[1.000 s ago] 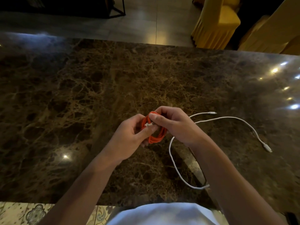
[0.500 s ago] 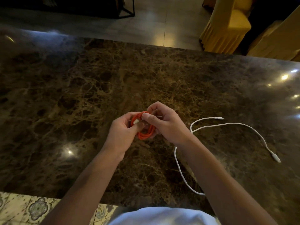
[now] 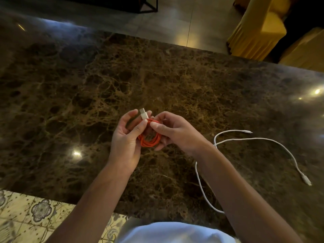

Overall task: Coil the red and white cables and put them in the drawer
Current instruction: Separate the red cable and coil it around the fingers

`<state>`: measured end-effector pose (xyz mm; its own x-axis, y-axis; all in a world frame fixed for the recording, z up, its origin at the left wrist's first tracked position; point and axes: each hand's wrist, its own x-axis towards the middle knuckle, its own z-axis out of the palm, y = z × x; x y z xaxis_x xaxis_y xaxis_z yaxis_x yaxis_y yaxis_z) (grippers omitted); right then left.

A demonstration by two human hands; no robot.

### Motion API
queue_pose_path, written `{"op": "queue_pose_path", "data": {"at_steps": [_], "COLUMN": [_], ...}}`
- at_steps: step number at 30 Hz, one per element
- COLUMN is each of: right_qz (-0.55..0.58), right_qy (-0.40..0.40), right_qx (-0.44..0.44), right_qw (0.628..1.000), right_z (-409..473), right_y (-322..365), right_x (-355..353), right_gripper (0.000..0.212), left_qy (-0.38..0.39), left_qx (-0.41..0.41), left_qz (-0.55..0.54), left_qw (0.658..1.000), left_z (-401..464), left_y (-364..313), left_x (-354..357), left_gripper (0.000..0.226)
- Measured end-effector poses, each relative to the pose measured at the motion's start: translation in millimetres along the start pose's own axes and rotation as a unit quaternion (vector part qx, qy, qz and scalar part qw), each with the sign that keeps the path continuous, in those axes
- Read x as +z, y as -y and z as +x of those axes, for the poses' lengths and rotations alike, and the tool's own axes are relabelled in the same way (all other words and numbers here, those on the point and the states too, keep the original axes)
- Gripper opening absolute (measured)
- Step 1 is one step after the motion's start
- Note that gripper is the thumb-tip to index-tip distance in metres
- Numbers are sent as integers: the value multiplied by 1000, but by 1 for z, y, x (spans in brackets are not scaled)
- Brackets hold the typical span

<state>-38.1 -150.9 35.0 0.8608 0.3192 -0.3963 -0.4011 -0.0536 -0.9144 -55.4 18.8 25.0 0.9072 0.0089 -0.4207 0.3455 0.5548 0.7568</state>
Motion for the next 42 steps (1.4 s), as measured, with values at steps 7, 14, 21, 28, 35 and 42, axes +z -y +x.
{"op": "queue_pose_path", "data": {"at_steps": [7,14,21,28,35,42], "right_qz": [-15,22,-37,-9,-87,-403], "right_qy": [20,22,-17,-2,-9,-51], "right_qx": [20,64,50,68,36,-79], "right_qw": [999,997,998,998,995,910], "right_z": [-2,0,19,82,171,245], "right_y": [-2,-3,2,34,65,57], "right_x": [11,9,19,64,133,185], "right_gripper": [25,32,31,30,29,34], "left_qy": [-10,-23,6,-100,-158,-256], "left_qx": [123,50,99,256,230,153], "left_qz": [130,61,73,242,206,248], "left_qw": [984,997,992,931,938,922], "left_z": [1,9,13,29,87,131], "left_y": [-4,-6,-19,-58,-130,-161], "left_x": [-7,-13,-25,-55,-111,-153], "left_gripper": [31,39,33,34,45,31]}}
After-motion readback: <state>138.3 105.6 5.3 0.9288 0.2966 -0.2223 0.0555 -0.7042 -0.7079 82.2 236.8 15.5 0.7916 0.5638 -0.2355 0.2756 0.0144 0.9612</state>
